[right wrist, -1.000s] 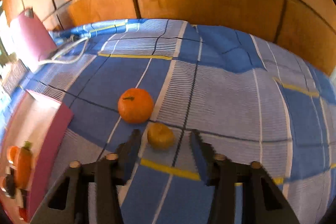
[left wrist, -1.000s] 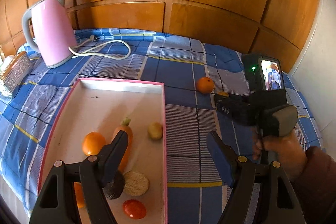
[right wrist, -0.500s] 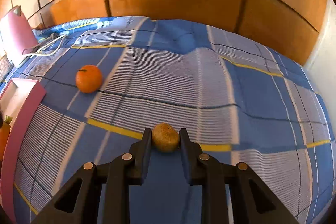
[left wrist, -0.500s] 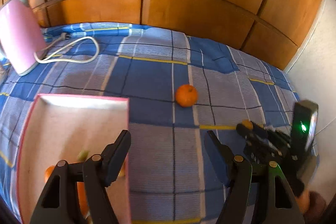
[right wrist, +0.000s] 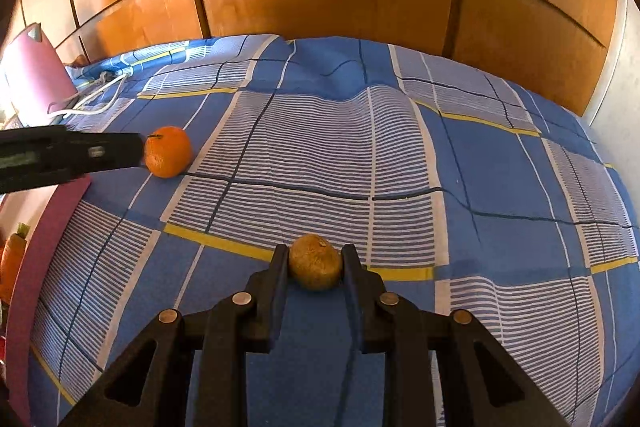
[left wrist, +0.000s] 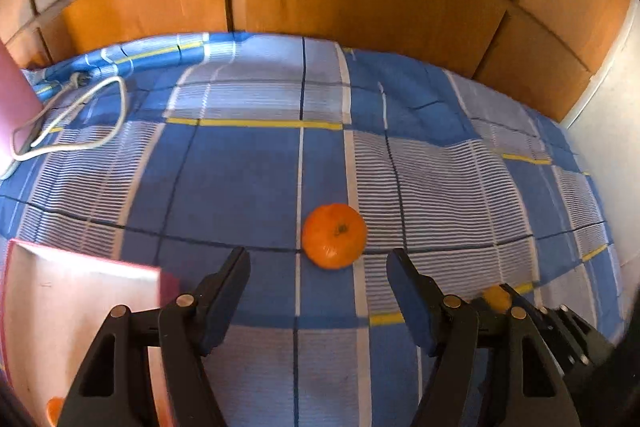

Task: Organize fruits
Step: 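Grasp the mandarin with the left tool while the right tool holds the yellow fruit, then carry the mandarin into the tray and open the left tool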

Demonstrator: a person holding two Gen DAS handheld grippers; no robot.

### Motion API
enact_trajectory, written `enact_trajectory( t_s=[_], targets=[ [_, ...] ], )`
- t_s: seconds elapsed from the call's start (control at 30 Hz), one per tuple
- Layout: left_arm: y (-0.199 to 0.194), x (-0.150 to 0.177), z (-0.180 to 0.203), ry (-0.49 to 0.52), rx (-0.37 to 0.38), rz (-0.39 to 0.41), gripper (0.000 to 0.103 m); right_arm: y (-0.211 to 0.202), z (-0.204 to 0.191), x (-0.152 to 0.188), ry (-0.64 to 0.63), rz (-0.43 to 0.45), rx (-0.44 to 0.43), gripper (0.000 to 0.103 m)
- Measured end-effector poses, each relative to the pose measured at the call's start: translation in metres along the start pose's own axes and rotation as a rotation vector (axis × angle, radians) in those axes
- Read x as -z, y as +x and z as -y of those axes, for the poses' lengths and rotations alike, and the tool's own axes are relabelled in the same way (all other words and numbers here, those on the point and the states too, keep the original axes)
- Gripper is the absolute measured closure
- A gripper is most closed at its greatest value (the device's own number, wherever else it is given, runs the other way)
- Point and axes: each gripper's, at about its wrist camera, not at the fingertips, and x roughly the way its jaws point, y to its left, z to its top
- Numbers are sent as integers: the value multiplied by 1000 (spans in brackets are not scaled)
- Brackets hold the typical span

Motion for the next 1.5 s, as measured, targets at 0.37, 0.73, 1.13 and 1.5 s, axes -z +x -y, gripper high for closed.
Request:
enact_trajectory(
  t_s=[0.37,0.73,1.13,1.5],
  targets=[
    [36,-13,6,1,-22,-19,64,-1,4,2,21,4,-28,77],
    [-9,31,6,14,-16,-11,65,0,-1,3,-7,6,5,77],
    [-75,81,4,12,-2,69,65,1,-4,2,-22,5,21,77],
    [-137,106,-8,7,-5,184,65,-3,-10,3,-79,-7,47,77]
  ],
)
